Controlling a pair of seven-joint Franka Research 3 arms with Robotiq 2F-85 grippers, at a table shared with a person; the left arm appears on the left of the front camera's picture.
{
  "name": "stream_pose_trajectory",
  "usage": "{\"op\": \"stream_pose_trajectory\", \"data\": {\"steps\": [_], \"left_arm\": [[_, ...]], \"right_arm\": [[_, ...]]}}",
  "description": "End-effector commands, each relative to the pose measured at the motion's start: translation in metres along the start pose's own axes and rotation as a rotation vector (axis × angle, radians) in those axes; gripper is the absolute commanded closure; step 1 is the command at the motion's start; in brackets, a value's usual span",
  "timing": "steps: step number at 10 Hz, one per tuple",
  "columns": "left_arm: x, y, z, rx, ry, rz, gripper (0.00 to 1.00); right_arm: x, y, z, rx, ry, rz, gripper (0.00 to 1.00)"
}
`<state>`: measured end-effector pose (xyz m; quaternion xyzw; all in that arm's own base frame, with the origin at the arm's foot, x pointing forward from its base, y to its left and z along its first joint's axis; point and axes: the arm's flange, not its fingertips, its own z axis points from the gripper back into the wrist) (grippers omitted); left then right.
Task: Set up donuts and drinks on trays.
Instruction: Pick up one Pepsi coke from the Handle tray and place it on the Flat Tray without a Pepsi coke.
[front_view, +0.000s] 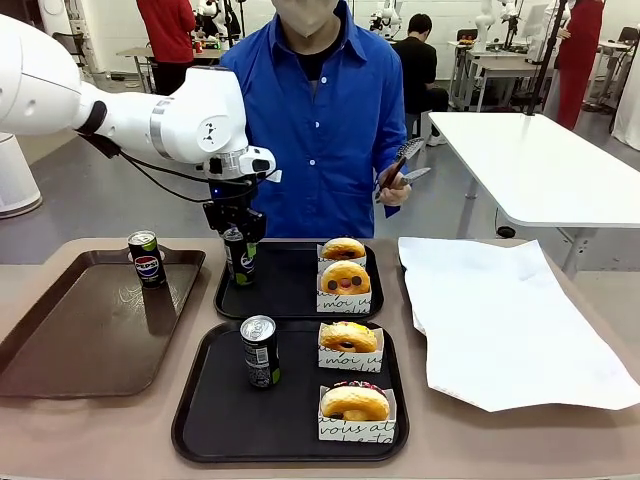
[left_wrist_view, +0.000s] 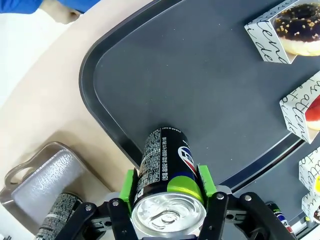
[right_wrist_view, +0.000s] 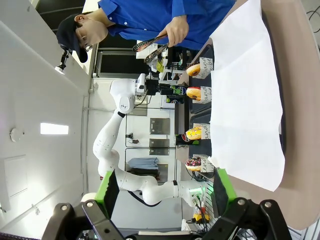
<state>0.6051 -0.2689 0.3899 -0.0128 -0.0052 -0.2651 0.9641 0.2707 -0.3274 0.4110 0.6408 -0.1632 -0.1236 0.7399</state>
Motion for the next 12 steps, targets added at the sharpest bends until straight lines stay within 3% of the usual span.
{"op": "stream_pose_trajectory", "data": {"steps": [1,2,3,5,6,7,12], "left_arm": [[0.009,-0.004,-0.001,0.049,0.015,0.013,0.41],[0.008,-0.005,-0.001,0.052,0.018,0.009,0.36],[0.008,-0.004,0.0,0.05,0.019,0.007,0.0],[0.004,0.002,0.009,0.037,-0.013,0.017,0.0],[-0.002,0.003,0.015,0.029,-0.031,0.03,0.1],[-0.011,0.003,0.02,0.027,-0.052,0.051,0.01],[-0.075,-0.004,0.054,-0.045,-0.079,0.125,0.0]], "right_arm": [[-0.001,0.001,-0.001,0.013,-0.006,-0.001,0.0],[-0.001,0.001,-0.001,0.013,-0.006,-0.001,0.0],[-0.001,0.001,-0.001,0.013,-0.006,-0.001,0.0],[-0.001,0.001,-0.001,0.013,-0.006,-0.001,0.0],[-0.001,0.001,-0.001,0.013,-0.006,-0.001,0.0],[-0.001,0.001,-0.001,0.013,-0.006,-0.001,0.0],[-0.001,0.001,-0.001,0.013,-0.006,-0.001,0.0]]}}
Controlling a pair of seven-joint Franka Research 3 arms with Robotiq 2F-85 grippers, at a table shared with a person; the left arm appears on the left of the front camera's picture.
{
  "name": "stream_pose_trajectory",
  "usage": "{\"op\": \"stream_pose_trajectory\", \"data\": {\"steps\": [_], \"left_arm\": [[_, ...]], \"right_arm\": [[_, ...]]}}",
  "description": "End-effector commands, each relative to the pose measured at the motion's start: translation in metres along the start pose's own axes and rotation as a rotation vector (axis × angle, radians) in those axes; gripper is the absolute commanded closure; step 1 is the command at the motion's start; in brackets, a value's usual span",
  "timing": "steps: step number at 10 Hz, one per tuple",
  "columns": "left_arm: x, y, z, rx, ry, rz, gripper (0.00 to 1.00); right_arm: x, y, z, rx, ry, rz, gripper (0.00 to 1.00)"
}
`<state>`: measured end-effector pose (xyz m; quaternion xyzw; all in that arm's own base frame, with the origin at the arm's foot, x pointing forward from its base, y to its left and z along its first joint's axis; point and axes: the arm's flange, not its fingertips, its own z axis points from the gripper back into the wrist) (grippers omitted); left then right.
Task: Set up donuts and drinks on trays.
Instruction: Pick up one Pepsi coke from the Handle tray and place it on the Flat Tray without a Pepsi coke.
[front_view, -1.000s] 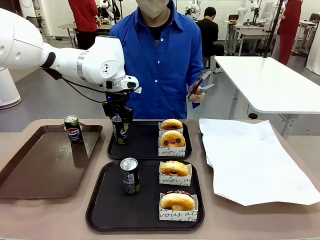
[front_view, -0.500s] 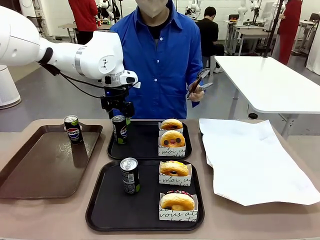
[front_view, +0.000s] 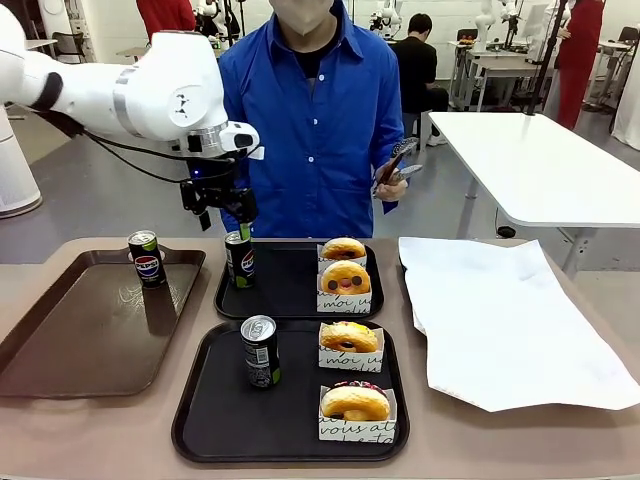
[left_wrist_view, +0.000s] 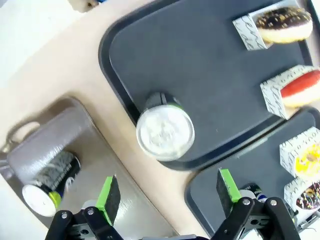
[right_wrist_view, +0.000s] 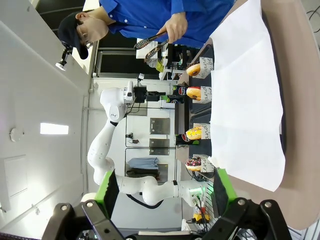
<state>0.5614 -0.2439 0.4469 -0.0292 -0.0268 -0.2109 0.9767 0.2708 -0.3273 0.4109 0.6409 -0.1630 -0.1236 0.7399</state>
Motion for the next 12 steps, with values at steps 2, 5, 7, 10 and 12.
{"op": "stream_pose_trajectory", "data": {"steps": [2,5,7,10,12], "left_arm": [[-0.04,0.002,-0.004,-0.03,-0.001,0.029,0.0],[-0.036,-0.002,0.0,-0.018,0.024,0.024,0.0],[-0.036,-0.002,0.0,-0.018,0.024,0.024,0.0],[-0.036,-0.002,-0.003,-0.018,0.028,0.024,0.0],[-0.081,0.046,0.017,-0.171,-0.012,0.103,0.0]], "right_arm": [[-0.001,0.001,0.0,0.013,-0.007,-0.001,0.0],[-0.001,0.001,0.0,0.013,-0.007,-0.001,0.0],[-0.001,0.001,0.0,0.013,-0.007,-0.001,0.0],[-0.001,0.001,0.0,0.013,-0.007,-0.001,0.0],[-0.001,0.001,0.0,0.013,-0.007,-0.001,0.0]]}}
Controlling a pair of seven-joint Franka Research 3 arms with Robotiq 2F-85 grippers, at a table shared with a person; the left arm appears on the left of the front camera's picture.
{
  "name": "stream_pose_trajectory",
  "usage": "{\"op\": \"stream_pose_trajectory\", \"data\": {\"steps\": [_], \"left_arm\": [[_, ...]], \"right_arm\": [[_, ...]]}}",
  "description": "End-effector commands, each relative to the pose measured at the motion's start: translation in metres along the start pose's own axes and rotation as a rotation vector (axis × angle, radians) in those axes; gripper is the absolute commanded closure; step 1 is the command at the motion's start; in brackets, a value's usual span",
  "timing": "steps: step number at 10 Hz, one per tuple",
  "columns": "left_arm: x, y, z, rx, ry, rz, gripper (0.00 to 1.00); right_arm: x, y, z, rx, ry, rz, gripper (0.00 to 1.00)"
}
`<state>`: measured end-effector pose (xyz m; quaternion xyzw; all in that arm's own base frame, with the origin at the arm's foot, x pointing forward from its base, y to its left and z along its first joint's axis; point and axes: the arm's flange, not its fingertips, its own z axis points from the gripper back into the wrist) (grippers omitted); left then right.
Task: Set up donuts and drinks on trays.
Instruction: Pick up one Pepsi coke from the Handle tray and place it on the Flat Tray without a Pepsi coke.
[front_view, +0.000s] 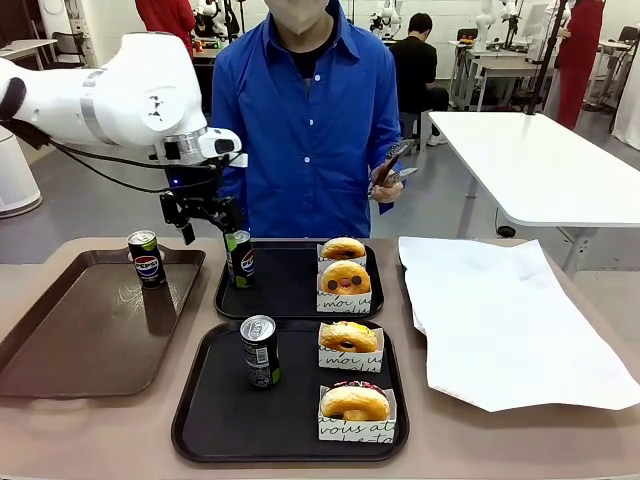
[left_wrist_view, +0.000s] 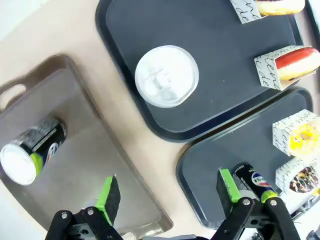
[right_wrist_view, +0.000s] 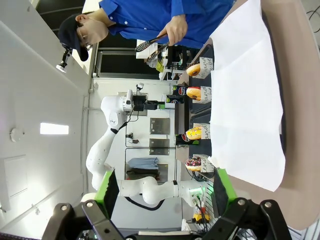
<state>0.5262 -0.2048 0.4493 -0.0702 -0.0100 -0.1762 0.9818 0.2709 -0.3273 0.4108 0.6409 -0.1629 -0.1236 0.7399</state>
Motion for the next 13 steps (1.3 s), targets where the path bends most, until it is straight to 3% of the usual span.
{"op": "stream_pose_trajectory", "data": {"steps": [1,4,6,8,10,13], "left_arm": [[-0.055,0.051,0.024,-0.164,-0.052,0.062,0.0],[-0.121,0.149,0.071,-0.475,-0.155,0.11,0.0],[-0.148,0.21,0.08,-0.707,-0.235,0.172,0.0],[-0.153,0.262,0.064,-0.879,-0.257,0.253,0.0],[-0.141,0.312,0.028,-1.069,-0.204,0.266,0.0],[-0.144,0.355,-0.03,-1.213,-0.189,0.267,0.0]], "right_arm": [[-0.001,0.001,0.0,0.013,-0.007,0.0,0.0],[-0.001,0.001,0.0,0.013,-0.007,0.0,0.0],[-0.001,0.001,0.0,0.013,-0.007,0.0,0.0],[-0.001,0.001,0.0,0.013,-0.007,0.0,0.0],[-0.001,0.001,0.0,0.013,-0.007,0.0,0.0],[-0.001,0.001,0.0,0.013,-0.007,0.0,0.0]]}}
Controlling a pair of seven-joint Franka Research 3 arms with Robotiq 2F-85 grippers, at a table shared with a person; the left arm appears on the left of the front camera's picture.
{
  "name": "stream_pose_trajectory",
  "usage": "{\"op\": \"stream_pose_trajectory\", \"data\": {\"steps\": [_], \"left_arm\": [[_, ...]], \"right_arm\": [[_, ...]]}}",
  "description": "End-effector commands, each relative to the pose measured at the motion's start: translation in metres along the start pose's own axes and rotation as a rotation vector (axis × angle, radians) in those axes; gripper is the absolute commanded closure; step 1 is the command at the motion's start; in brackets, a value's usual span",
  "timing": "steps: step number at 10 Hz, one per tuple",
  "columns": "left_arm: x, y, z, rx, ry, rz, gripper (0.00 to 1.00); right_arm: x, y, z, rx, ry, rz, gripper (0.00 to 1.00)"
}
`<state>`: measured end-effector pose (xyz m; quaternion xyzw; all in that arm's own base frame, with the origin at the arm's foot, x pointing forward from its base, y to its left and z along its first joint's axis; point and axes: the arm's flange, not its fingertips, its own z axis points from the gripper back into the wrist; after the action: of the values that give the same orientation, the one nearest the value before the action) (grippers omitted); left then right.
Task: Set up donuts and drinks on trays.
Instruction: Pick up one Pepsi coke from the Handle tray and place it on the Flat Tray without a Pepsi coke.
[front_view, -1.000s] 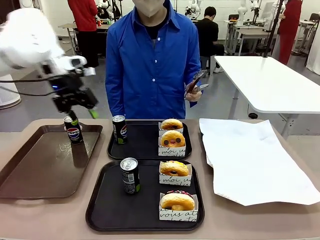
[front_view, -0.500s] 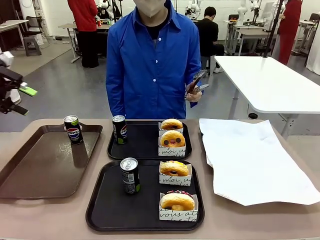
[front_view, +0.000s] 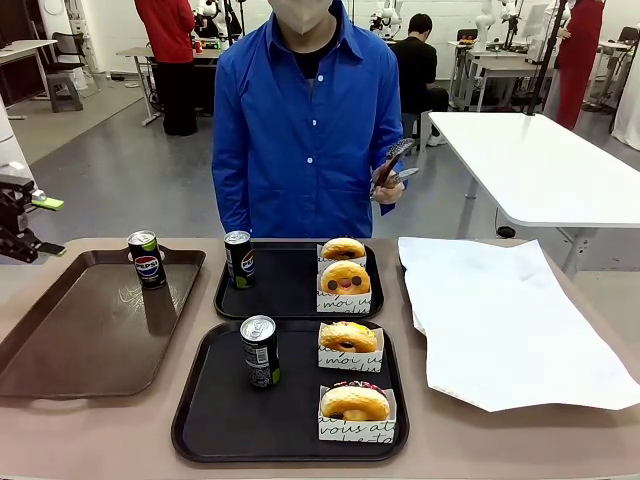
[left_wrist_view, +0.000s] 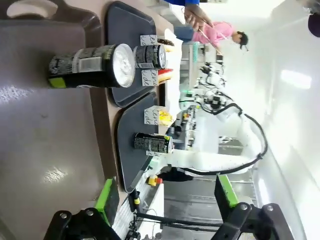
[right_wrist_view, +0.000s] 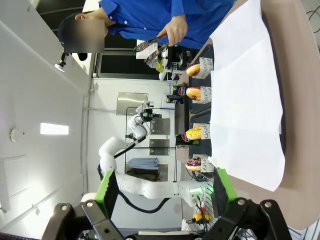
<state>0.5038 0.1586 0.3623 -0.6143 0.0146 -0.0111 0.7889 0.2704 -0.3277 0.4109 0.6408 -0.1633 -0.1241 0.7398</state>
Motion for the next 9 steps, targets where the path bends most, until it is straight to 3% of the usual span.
{"op": "stream_pose_trajectory", "data": {"steps": [1,6,7,9], "left_arm": [[0.007,0.01,0.018,-0.048,0.023,-0.025,0.0],[-0.023,0.015,0.04,0.036,0.003,-0.032,0.0],[-0.007,0.015,0.038,0.005,0.017,-0.014,0.0],[-0.007,0.015,0.038,0.005,0.017,-0.014,0.0]], "right_arm": [[0.0,0.001,-0.001,0.013,-0.005,0.0,0.0],[0.0,0.001,-0.001,0.013,-0.005,0.0,0.0],[0.0,0.001,-0.001,0.013,-0.005,0.0,0.0],[0.0,0.001,-0.001,0.013,-0.005,0.0,0.0]]}}
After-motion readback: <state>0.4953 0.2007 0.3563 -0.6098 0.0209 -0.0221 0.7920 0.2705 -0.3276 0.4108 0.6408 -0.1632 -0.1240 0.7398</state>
